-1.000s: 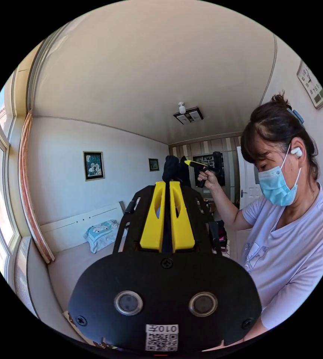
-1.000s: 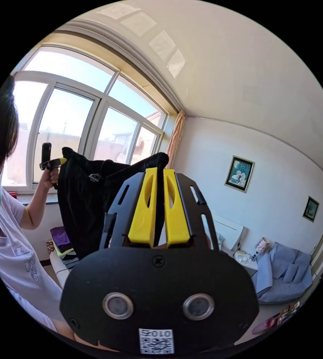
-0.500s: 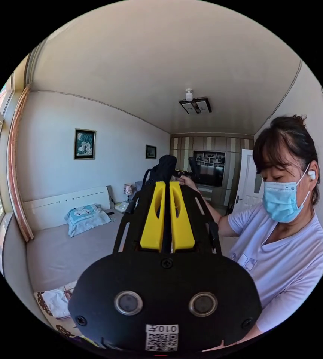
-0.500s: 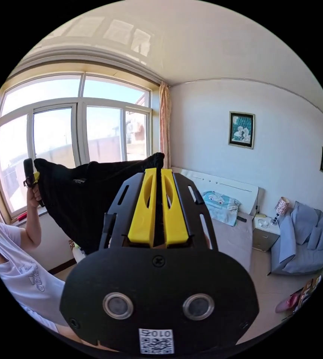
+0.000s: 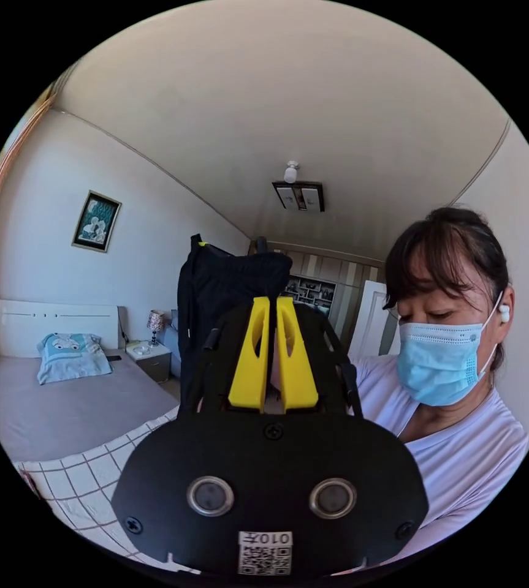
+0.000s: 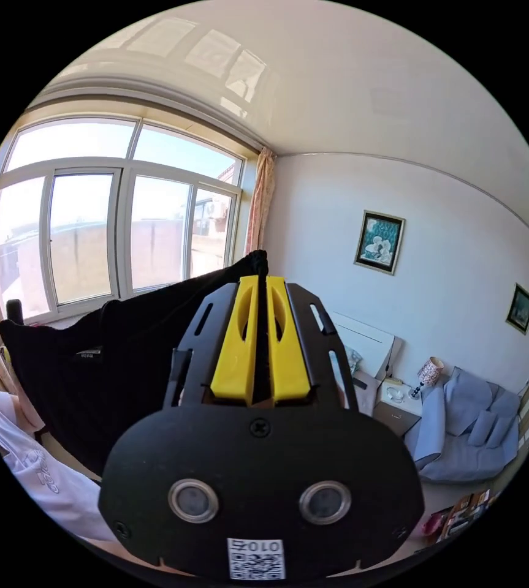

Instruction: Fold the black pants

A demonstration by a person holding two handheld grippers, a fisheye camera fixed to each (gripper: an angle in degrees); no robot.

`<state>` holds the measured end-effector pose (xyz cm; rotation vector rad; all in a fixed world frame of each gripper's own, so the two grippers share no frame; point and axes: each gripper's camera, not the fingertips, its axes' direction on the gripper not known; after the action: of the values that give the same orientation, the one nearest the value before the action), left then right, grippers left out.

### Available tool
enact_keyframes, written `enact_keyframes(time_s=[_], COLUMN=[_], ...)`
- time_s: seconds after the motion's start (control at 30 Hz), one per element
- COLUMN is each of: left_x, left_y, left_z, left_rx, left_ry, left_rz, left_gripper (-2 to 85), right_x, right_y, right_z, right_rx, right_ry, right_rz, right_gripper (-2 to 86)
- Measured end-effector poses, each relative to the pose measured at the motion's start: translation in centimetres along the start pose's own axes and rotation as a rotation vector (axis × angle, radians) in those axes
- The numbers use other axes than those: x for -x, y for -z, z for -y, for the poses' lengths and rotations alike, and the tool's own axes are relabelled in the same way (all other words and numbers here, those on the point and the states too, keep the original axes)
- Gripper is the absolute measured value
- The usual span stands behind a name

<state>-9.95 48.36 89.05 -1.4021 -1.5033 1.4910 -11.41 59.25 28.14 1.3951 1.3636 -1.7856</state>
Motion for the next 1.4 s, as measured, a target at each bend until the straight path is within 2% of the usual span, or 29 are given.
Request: enact_keyframes(time_s=[0.13, 0.3, 0.47, 0.57, 0.67, 0.8, 0.87, 0.97, 1.1, 1.17, 1.27, 1.4], left_x=[2.5, 7.3, 16.4, 21.1, 23.4, 25.6, 26.9, 28.3, 29.8, 30.9, 32.7, 35.6], left_y=[-0.9, 0.5, 2.8, 3.8, 4.7, 5.6, 6.6, 9.0, 12.4, 14.4, 16.5, 17.2], left_z=[-3.2, -12.4, -29.3, -40.4, -49.2, -55.6, -57.7, -59.2, -60.4, -61.4, -63.3, -68.9], left_rx=[-0.027, 0.03, 0.187, 0.274, 0.32, 0.39, 0.443, 0.417, 0.4, 0.383, 0.367, 0.439], left_ry=[0.076, 0.22, 0.571, 0.798, 0.915, 0.99, 1.023, 1.054, 1.076, 1.069, 1.121, 1.345], left_rz=[0.022, 0.238, 0.496, 0.539, 0.565, 0.588, 0.642, 0.703, 0.845, 0.976, 1.16, 1.207], left_gripper=[-0.1, -0.1, -0.1, -0.1, -0.2, -0.2, -0.2, -0.2, -0.3, -0.3, -0.3, -0.3], right_x=[1.8, 6.3, 11.2, 15.6, 19.7, 24.8, 26.6, 29.7, 34.4, 35.6, 36.3, 35.6], right_y=[-9.1, -27.9, -46.6, -56.3, -63.7, -71.5, -74.4, -79.5, -86.7, -89.2, -90.5, -90.8], right_z=[0.8, -3.8, -13.8, -21.5, -27.6, -31.0, -30.6, -28.6, -26.5, -26.2, -26.8, -31.0], right_rx=[0.087, 0.338, 0.664, 0.862, 1.031, 1.191, 1.201, 1.185, 1.154, 1.088, 0.839, 0.891], right_ry=[0.093, 0.205, 0.136, 0.092, 0.058, 0.125, 0.16, 0.225, 0.314, 0.255, 0.105, 0.033], right_rz=[0.091, 0.241, 0.384, 0.435, 0.476, 0.481, 0.5, 0.506, 0.397, 0.373, 0.452, 0.562], right_gripper=[4.2, 4.2, 4.2, 4.2, 4.1, 4.1, 4.1, 4.0, 3.9, 3.9, 4.3, 4.2])
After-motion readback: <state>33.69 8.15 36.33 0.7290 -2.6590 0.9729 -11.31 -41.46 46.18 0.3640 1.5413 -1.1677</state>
